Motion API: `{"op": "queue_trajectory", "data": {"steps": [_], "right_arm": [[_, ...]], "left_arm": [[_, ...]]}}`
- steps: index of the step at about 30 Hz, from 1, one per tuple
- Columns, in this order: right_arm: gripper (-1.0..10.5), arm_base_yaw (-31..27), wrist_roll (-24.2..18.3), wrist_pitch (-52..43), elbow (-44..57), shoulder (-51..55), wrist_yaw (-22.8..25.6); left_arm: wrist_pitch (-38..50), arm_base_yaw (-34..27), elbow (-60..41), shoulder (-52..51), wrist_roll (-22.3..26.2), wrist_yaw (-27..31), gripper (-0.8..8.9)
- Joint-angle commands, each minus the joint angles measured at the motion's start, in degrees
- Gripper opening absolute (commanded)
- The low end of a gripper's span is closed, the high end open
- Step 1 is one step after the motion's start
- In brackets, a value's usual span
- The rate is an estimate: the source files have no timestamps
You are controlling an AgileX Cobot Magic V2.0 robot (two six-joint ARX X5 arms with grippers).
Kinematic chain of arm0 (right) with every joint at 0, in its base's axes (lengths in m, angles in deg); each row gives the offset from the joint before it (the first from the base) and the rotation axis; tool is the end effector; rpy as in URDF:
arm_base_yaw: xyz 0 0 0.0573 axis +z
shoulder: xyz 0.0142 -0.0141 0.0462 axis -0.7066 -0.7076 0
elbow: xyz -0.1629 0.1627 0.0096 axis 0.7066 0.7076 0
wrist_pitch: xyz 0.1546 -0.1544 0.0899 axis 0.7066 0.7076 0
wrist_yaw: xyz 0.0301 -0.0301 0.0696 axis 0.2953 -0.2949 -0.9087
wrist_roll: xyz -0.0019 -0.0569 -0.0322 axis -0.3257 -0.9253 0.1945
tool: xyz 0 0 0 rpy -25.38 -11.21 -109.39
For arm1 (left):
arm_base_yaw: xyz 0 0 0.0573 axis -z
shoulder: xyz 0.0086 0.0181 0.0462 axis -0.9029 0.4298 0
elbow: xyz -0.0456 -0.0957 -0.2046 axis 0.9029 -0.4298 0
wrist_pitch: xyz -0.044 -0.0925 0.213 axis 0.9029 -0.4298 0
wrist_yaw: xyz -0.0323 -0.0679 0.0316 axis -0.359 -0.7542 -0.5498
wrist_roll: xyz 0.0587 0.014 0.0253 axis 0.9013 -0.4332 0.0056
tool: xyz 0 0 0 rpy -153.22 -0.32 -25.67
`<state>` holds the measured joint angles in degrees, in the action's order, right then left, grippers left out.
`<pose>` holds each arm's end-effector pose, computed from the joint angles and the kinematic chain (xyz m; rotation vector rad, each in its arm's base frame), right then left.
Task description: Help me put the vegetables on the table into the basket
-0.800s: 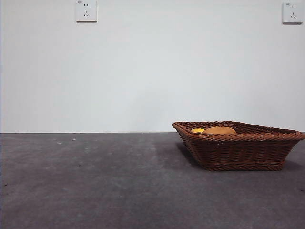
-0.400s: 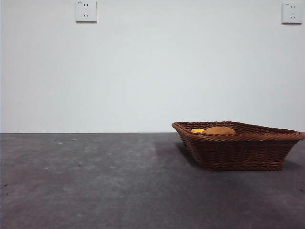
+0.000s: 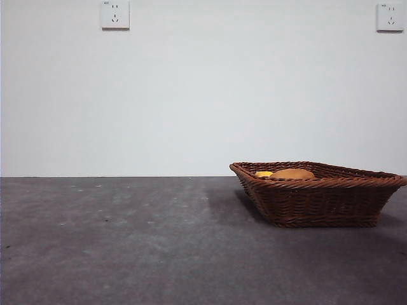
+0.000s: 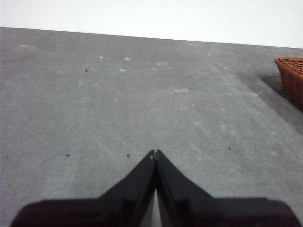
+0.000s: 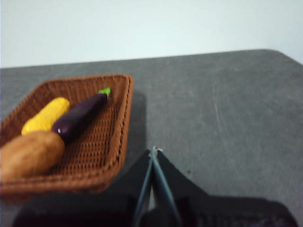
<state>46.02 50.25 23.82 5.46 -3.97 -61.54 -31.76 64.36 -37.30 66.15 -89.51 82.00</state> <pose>0.1347 0.0019 0.1648 0.0457 0.1499 0.0029 0.1329 -0.0058 0.1442 -0.1197 0.2132 -0.1181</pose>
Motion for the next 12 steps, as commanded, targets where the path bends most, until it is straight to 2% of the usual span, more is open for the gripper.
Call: {"op": "queue_trajectory", "data": {"steps": [1, 7, 12], "right_arm": [[0.0, 0.00, 0.04, -0.79, 2.12, 2.08, 0.24], [0.0, 0.00, -0.83, 4.00, 3.74, 5.75, 0.44], [0.0, 0.00, -1.49, 3.72, 3.74, 5.90, 0.90]], "left_arm": [[0.24, 0.13, -0.61, -0.02, -0.28, 0.13, -0.01], [0.24, 0.13, -0.61, -0.02, -0.28, 0.15, -0.01], [0.22, 0.13, -0.61, -0.02, -0.28, 0.13, -0.01]]}}
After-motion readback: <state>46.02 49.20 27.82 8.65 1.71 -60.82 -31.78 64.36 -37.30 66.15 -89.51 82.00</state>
